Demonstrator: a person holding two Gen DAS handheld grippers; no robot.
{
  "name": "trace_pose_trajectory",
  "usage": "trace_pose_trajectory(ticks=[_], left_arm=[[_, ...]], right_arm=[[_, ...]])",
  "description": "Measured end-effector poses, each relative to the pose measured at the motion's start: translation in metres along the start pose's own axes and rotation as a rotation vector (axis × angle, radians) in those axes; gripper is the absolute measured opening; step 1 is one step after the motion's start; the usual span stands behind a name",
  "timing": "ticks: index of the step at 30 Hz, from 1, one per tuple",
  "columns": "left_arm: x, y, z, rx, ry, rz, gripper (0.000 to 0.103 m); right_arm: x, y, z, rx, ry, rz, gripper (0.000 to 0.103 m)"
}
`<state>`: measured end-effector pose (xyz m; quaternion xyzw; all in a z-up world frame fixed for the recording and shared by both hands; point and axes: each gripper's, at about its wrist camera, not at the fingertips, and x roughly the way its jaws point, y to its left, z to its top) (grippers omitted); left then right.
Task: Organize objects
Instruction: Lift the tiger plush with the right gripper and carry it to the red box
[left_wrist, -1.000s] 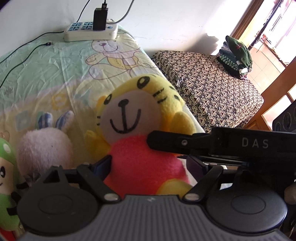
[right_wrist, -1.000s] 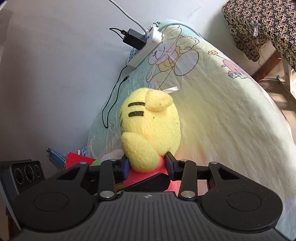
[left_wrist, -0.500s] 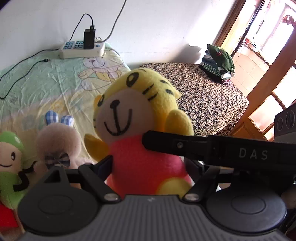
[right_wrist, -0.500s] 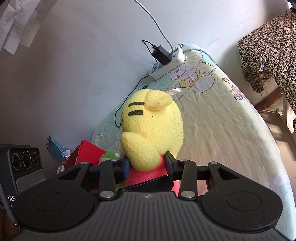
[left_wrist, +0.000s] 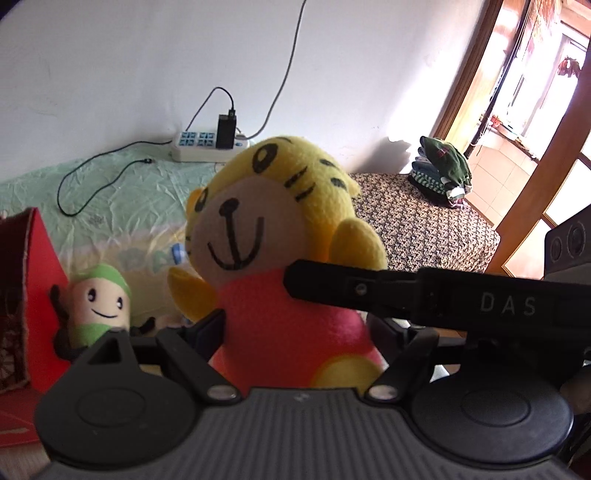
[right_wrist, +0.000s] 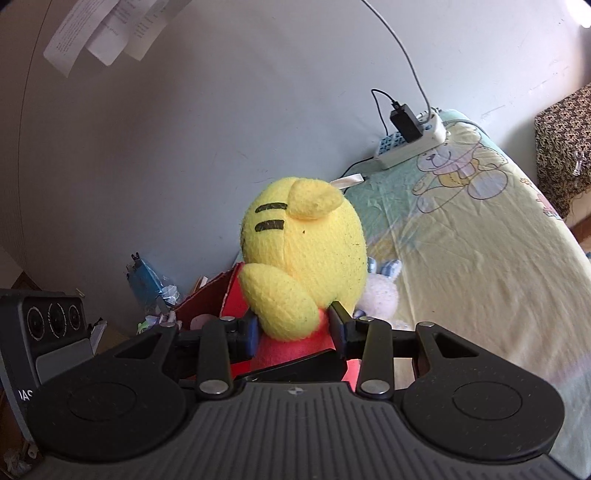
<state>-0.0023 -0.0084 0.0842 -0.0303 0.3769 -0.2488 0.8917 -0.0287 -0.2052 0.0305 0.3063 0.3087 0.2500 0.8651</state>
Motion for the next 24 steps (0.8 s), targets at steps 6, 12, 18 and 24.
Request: trace_pose_trajectory(ticks=[6, 12, 18, 24], left_arm=[[-0.05, 0.039, 0.001, -0.032, -0.086, 0.005, 0.079], [-0.095, 0.087, 0.002, -0.039, -0.156, 0.062, 0.079], [-0.115, 0.139, 0.001, -0.054, -0.158, 0.093, 0.079], [-0.109, 0.181, -0.002, -0.072, -0.114, 0.095, 0.079]], right_arm=[[0.024, 0.055, -0.001, -0.057, -0.017, 0.06, 0.041], [0.062, 0.109, -0.008, -0.109, -0.025, 0.127, 0.041], [0.107, 0.143, -0.019, -0.131, -0.005, 0.141, 0.041], [0.144, 0.159, -0.032, -0.139, 0.017, 0.089, 0.041]])
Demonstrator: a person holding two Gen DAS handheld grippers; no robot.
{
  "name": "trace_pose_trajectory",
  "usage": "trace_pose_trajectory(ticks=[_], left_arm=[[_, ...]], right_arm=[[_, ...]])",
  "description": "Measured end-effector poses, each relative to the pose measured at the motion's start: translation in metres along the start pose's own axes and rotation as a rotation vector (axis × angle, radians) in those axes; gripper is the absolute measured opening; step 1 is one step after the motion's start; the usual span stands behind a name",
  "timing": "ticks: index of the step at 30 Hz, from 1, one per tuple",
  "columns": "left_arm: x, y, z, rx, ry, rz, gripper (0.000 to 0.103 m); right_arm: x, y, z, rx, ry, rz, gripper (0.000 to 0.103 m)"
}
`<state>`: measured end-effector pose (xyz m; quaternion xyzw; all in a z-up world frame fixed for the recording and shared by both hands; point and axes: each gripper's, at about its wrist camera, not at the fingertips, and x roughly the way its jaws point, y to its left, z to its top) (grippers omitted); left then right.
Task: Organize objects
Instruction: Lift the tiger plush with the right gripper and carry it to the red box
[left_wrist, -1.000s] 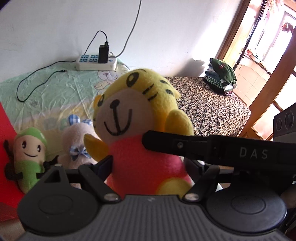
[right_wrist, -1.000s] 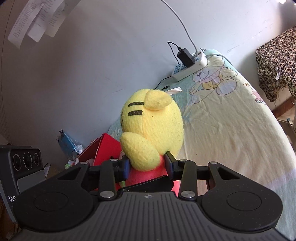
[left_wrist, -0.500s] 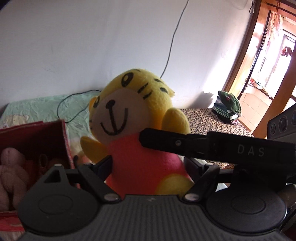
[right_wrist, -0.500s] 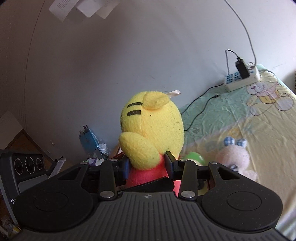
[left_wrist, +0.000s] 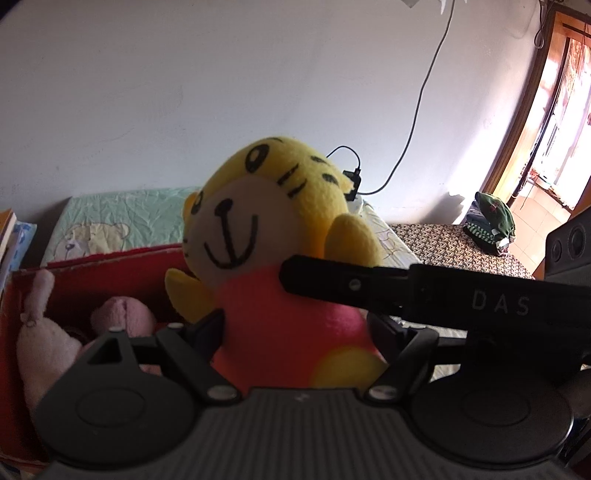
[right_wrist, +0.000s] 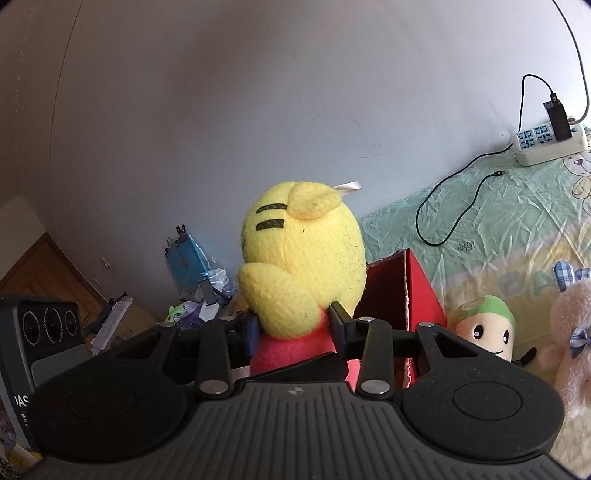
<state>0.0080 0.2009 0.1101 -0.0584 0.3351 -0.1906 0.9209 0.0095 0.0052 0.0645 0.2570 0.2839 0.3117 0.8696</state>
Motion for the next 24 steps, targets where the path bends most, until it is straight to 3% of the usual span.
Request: trace_pose_trajectory(ticks=[8, 16, 24], left_arm=[[0.028, 0.032, -0.009, -0.022, 0.088, -0.053, 0.077], [0.054, 0.049, -0.022, -0.071, 0.164, -0.111, 0.077], [0.07, 0.05, -0.029, -0.083, 0.208, -0.121, 0.087]], right_arm=[[0.034, 0.009, -0.012, -0.073, 0.081, -0.181, 0.04], [0.06, 0.002, -0.02, -0.075, 0.153, -0.293, 0.043], [0.045, 0.001, -0.017, -0.061, 0.063, -0.296, 0.045]])
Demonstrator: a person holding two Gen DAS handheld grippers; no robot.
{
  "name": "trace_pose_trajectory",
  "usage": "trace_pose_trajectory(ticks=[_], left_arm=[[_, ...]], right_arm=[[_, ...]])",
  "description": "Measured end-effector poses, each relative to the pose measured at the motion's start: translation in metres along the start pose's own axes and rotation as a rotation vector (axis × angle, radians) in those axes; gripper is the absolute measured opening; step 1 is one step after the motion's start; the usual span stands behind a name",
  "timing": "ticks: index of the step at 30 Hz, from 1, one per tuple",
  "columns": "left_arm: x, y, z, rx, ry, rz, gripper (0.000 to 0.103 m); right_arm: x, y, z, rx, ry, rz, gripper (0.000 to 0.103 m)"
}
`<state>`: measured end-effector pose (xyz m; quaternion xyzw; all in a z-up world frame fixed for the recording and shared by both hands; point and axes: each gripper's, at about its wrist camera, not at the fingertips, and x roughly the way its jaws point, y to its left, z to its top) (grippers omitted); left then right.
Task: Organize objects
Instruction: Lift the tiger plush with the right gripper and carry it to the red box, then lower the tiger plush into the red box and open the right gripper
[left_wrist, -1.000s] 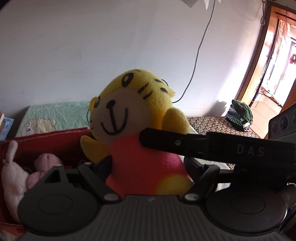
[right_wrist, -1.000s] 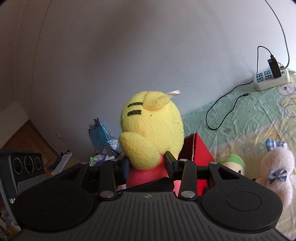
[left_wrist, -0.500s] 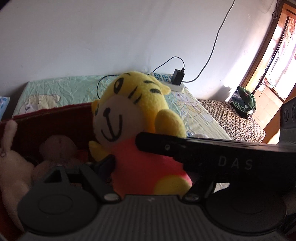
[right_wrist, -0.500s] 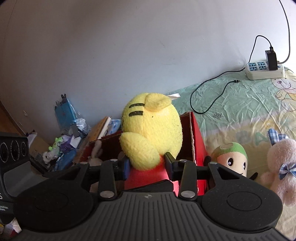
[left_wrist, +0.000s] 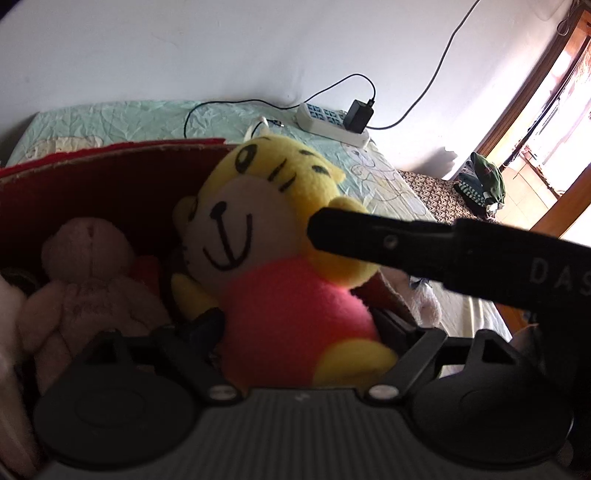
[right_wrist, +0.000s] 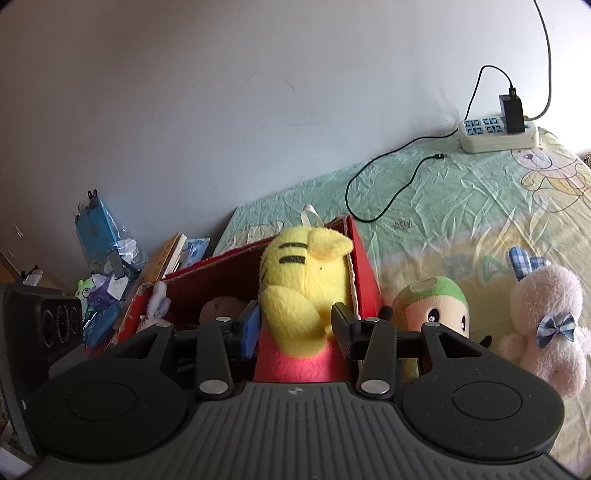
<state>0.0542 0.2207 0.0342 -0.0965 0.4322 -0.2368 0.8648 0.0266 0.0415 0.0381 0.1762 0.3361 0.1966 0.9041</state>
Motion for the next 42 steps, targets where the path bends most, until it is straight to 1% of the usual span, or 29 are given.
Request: trace_pose_trajectory(ticks=[2, 4, 5, 7, 9, 13, 15, 24, 34, 38, 42], left_arm=[[0.003, -0.001, -0.002, 0.01, 0.013, 0.003, 0.087], [0.006, -0.005, -0.004, 0.033, 0.02, 0.018, 0.087], [0.007, -0.008, -0.005, 0.046, 0.023, 0.029, 0.087], [0.008, -0.01, -0.006, 0.053, 0.02, 0.046, 0.087], [0.009, -0.008, -0.004, 0.046, 0.028, 0.043, 0.087], [0.009, -0.008, -0.003, 0.041, 0.037, 0.047, 0.087], [0.009, -0.009, -0.003, 0.041, 0.038, 0.053, 0.087], [0.009, -0.017, -0.001, 0.047, 0.045, 0.1, 0.087], [0.007, -0.024, 0.001, 0.044, 0.057, 0.165, 0.087], [0.007, -0.028, 0.002, 0.046, 0.068, 0.198, 0.087], [0.006, -0.033, 0.002, 0.058, 0.061, 0.24, 0.087]], right_arm=[[-0.003, 0.001, 0.0, -0.005, -0.017, 0.013, 0.045], [-0.003, 0.002, -0.002, -0.01, -0.021, 0.025, 0.039], [-0.002, 0.002, -0.003, -0.015, -0.02, 0.026, 0.038], [-0.001, 0.002, -0.007, -0.021, -0.022, 0.029, 0.038], [0.001, 0.001, -0.01, -0.021, -0.019, 0.023, 0.037], [0.005, -0.007, -0.014, 0.022, 0.006, 0.033, 0.037], [0.006, -0.012, -0.019, 0.054, 0.015, 0.045, 0.033], [0.003, -0.012, -0.025, 0.03, -0.014, 0.053, 0.033], [0.002, -0.017, -0.025, 0.058, -0.019, 0.076, 0.032], [-0.001, -0.02, -0.025, 0.085, -0.01, 0.09, 0.032], [-0.004, -0.022, -0.025, 0.099, -0.003, 0.107, 0.032]])
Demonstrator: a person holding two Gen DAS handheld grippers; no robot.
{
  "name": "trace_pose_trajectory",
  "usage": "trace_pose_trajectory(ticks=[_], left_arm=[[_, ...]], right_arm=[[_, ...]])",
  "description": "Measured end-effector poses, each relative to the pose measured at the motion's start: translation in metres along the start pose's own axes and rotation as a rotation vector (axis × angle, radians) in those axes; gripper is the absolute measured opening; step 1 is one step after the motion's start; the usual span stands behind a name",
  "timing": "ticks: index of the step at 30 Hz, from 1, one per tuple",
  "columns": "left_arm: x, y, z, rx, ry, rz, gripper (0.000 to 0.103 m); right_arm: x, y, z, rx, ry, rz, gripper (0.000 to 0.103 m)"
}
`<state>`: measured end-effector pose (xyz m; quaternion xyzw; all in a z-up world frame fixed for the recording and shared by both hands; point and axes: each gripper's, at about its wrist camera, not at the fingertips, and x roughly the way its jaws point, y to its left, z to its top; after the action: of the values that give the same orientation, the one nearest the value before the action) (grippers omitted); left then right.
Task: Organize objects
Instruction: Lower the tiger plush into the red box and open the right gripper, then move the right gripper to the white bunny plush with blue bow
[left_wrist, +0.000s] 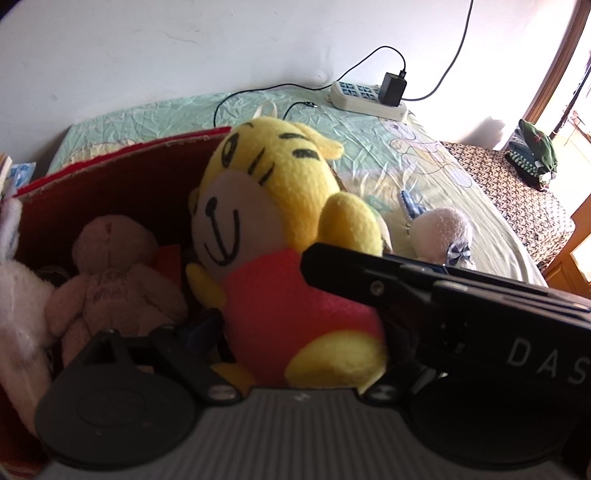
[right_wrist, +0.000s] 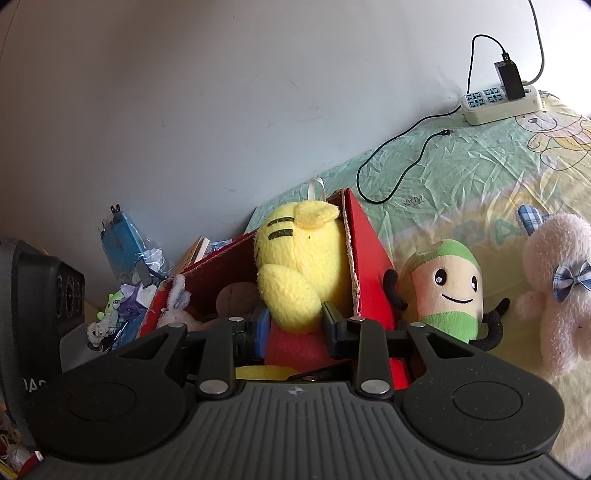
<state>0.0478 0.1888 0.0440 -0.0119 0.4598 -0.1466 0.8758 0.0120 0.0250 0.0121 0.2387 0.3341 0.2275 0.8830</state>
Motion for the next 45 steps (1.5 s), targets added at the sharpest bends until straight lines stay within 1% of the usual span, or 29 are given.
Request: trace_pose_trajectory(ticks=[7, 12, 17, 23, 27, 32, 45], left_arm=[[-0.008, -0.011, -0.003, 0.027, -0.024, 0.089, 0.087], [-0.021, -0.021, -0.006, 0.056, -0.049, 0.146, 0.087], [-0.036, -0.03, -0.009, 0.054, -0.07, 0.191, 0.087], [-0.053, -0.05, -0.016, 0.08, -0.102, 0.279, 0.087], [-0.058, -0.066, -0.019, 0.072, -0.078, 0.257, 0.087], [-0.058, -0.094, -0.024, 0.091, -0.073, 0.257, 0.087], [-0.025, -0.162, -0.026, 0.145, -0.001, 0.238, 0.087]], right_arm=[[-0.008, -0.003, -0.002, 0.029, 0.004, 0.024, 0.033], [-0.019, -0.004, -0.004, 0.031, -0.007, 0.046, 0.033], [-0.033, -0.005, -0.006, 0.032, -0.022, 0.071, 0.033], [-0.049, -0.007, -0.008, 0.026, -0.028, 0.101, 0.033], [-0.059, -0.014, -0.01, 0.04, -0.023, 0.122, 0.033], [-0.074, -0.028, -0.01, 0.045, -0.017, 0.127, 0.033], [-0.106, -0.082, -0.008, 0.086, -0.006, 0.097, 0.034]])
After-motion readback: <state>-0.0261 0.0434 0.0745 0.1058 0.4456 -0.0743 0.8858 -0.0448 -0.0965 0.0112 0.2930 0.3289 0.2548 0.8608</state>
